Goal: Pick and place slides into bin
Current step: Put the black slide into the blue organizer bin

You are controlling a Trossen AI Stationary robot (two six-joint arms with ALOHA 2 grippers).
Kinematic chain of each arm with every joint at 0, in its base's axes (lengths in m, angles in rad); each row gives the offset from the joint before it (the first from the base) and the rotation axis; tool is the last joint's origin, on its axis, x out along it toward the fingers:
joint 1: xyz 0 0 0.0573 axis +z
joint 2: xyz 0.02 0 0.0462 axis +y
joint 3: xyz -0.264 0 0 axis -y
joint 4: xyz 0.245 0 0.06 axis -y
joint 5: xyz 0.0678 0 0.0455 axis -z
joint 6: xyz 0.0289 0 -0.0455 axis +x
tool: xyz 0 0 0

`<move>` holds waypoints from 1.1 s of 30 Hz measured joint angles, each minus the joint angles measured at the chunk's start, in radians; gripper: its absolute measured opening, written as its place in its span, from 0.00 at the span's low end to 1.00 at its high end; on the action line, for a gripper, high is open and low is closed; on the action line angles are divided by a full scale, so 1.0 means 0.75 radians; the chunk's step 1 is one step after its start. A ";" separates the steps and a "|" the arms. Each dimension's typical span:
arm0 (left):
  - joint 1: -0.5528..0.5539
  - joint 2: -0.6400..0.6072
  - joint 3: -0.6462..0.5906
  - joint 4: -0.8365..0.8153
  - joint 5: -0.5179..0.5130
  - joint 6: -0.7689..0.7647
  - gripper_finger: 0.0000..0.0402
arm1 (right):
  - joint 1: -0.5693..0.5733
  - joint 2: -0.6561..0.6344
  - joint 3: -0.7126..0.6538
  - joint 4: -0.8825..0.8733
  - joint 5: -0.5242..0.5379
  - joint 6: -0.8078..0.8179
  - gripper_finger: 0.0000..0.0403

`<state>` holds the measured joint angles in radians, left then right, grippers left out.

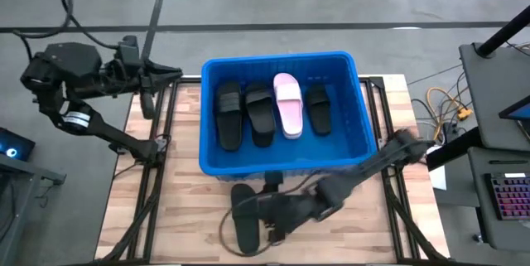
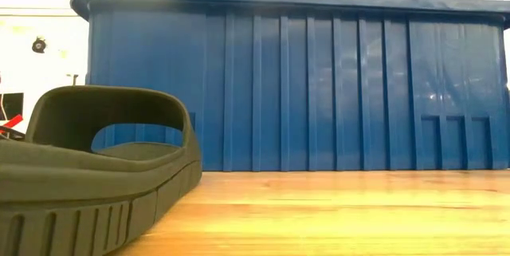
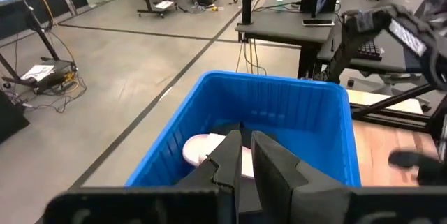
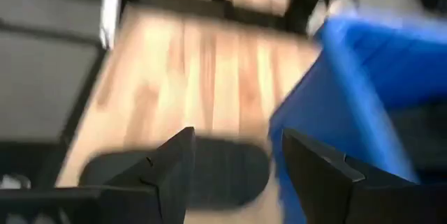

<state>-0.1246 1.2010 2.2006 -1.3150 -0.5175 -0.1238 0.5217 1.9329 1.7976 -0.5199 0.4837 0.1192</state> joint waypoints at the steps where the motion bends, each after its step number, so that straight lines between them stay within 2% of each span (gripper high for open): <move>1: 0.000 -0.006 0.000 -0.010 0.002 -0.003 0.05 | 0.004 0.060 0.053 -0.061 -0.001 0.048 0.51; 6: 0.000 -0.031 0.000 -0.065 0.014 -0.004 0.05 | 0.015 0.341 0.323 -0.347 -0.015 0.195 0.50; 15: 0.000 -0.031 0.000 -0.160 0.020 -0.005 0.05 | 0.040 0.725 0.664 -0.425 -0.002 0.088 0.46; 21: 0.000 -0.028 0.000 -0.191 0.024 -0.038 0.05 | 0.046 0.856 0.745 -0.501 0.353 0.123 0.42; 28: 0.000 -0.021 -0.002 -0.193 0.024 -0.037 0.05 | 0.039 0.964 0.745 -0.490 0.327 -0.024 0.38; 33: 0.000 -0.011 -0.002 -0.193 0.025 -0.037 0.05 | 0.046 0.966 0.742 -0.490 0.562 -0.020 0.31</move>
<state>-0.1246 1.1929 2.1993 -1.4598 -0.4987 -0.1515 0.5561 2.6574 2.3538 -0.8873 0.9051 0.1043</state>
